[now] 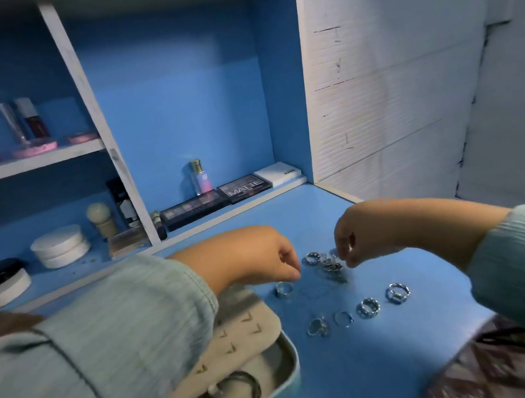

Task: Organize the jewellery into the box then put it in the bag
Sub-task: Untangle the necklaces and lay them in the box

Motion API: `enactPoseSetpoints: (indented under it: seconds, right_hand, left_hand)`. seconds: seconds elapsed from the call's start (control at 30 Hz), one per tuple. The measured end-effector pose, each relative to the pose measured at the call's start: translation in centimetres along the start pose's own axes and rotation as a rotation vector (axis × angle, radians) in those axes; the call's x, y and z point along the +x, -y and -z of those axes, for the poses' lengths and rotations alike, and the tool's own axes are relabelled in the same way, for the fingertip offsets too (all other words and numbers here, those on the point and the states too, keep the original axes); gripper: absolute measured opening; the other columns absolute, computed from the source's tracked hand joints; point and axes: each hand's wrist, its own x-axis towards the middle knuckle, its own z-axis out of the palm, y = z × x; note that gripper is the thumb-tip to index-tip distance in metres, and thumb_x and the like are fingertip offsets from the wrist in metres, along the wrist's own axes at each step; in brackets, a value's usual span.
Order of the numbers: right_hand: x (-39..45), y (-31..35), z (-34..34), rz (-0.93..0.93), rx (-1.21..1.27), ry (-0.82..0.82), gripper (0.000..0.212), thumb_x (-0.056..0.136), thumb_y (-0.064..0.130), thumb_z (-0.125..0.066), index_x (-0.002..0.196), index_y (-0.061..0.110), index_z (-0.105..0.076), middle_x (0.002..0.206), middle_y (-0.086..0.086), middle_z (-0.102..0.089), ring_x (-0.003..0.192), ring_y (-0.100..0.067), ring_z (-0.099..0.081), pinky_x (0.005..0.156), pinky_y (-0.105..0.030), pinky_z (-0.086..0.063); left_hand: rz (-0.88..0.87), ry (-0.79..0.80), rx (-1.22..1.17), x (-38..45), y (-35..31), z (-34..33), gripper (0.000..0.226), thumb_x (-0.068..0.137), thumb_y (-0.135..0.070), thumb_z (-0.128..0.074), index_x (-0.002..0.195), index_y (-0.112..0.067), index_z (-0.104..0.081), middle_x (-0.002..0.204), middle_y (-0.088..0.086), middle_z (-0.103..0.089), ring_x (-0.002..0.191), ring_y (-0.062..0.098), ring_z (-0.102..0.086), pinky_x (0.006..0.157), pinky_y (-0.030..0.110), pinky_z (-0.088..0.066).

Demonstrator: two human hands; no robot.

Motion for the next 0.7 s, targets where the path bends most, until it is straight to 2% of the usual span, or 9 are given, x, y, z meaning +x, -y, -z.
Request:
enactPoseSetpoints:
  seconds: [0.13, 0.2, 0.3, 0.4, 0.53, 0.63, 0.7]
  right_hand:
    - [0.0, -1.0, -2.0, -0.04, 0.075, -0.056, 0.013, 0.084, 0.026, -0.059, 0.093, 0.023, -0.067, 0.091, 0.003, -0.066, 0.079, -0.016, -0.058, 0.062, -0.023, -0.043]
    - [0.0, -1.0, -2.8, -0.041, 0.136, -0.085, 0.013, 0.082, 0.032, -0.063, 0.089, 0.022, -0.068, 0.087, 0.002, -0.065, 0.078, -0.016, -0.056, 0.058, -0.022, -0.039]
    - [0.2, -1.0, -3.7, -0.045, 0.197, -0.122, 0.021, 0.078, 0.042, -0.068, 0.087, 0.023, -0.068, 0.084, 0.002, -0.064, 0.079, -0.016, -0.055, 0.058, -0.023, -0.04]
    - [0.6, -1.3, -4.1, -0.052, 0.27, -0.128, 0.017, 0.076, 0.04, -0.071, 0.077, 0.025, -0.064, 0.083, 0.001, -0.064, 0.079, -0.017, -0.057, 0.067, -0.029, -0.046]
    - [0.6, -1.2, -4.1, -0.051, 0.305, -0.123, 0.013, 0.076, 0.036, -0.072, 0.077, 0.024, -0.066, 0.077, 0.003, -0.061, 0.075, -0.015, -0.055, 0.063, -0.026, -0.044]
    - [0.2, -1.5, -3.6, -0.037, 0.305, -0.127, 0.013, 0.08, 0.033, -0.068, 0.087, 0.022, -0.07, 0.075, 0.006, -0.059, 0.068, -0.01, -0.052, 0.053, -0.019, -0.037]
    - [-0.1, -1.7, -2.9, -0.015, 0.398, -0.157, 0.014, 0.082, 0.032, -0.067, 0.092, 0.022, -0.07, 0.077, 0.008, -0.059, 0.064, -0.006, -0.051, 0.05, -0.016, -0.037]
  left_hand:
    - [0.015, -0.075, 0.088, 2.1, -1.6, -1.5, 0.024, 0.085, -0.045, -0.06, 0.106, -0.034, -0.068, 0.105, -0.013, -0.064, 0.099, 0.013, -0.055, 0.074, 0.025, -0.037]
    - [0.022, -0.104, 0.163, 2.8, -2.2, -2.2, 0.025, 0.085, -0.046, -0.06, 0.105, -0.034, -0.068, 0.105, -0.011, -0.065, 0.101, 0.015, -0.055, 0.075, 0.026, -0.037]
    - [0.047, -0.143, 0.196, 3.2, -2.5, -2.7, 0.016, 0.084, -0.04, -0.063, 0.096, -0.031, -0.069, 0.095, -0.011, -0.062, 0.096, 0.016, -0.055, 0.074, 0.026, -0.036]
    - [0.032, -0.142, 0.198, 3.2, -2.6, -2.8, 0.008, 0.084, -0.033, -0.061, 0.088, -0.03, -0.068, 0.083, -0.012, -0.055, 0.086, 0.013, -0.049, 0.071, 0.026, -0.034]
    - [0.007, -0.096, 0.225, 3.0, -2.7, -2.9, 0.009, 0.083, -0.028, -0.056, 0.077, -0.024, -0.06, 0.084, -0.007, -0.06, 0.087, 0.018, -0.053, 0.074, 0.029, -0.037]
    - [0.065, -0.101, 0.052, 2.5, -2.7, -2.1, 0.014, 0.083, -0.024, -0.054, 0.087, -0.018, -0.066, 0.093, -0.002, -0.067, 0.079, 0.014, -0.055, 0.068, 0.027, -0.041]
    - [0.097, -0.137, -0.124, 1.9, -2.7, -1.0, 0.012, 0.085, -0.025, -0.055, 0.091, -0.02, -0.065, 0.097, -0.004, -0.067, 0.078, 0.012, -0.056, 0.067, 0.024, -0.043]
